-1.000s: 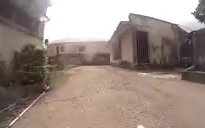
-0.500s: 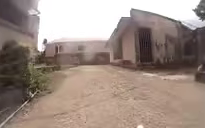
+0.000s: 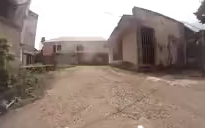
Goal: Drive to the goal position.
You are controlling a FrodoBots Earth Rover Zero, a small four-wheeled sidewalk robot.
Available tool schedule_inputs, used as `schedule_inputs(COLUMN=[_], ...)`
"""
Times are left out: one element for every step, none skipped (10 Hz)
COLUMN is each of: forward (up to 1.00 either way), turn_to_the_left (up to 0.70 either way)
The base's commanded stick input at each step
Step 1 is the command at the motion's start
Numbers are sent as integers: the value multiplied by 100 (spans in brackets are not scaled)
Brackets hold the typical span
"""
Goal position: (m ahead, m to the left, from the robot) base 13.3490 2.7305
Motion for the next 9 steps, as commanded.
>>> schedule_inputs(forward=[100, 100, 100, 100, 100, 100, 100, 100, 100], turn_to_the_left=[0, 26, 11, 0, 0, 0, 0, 0, 0])
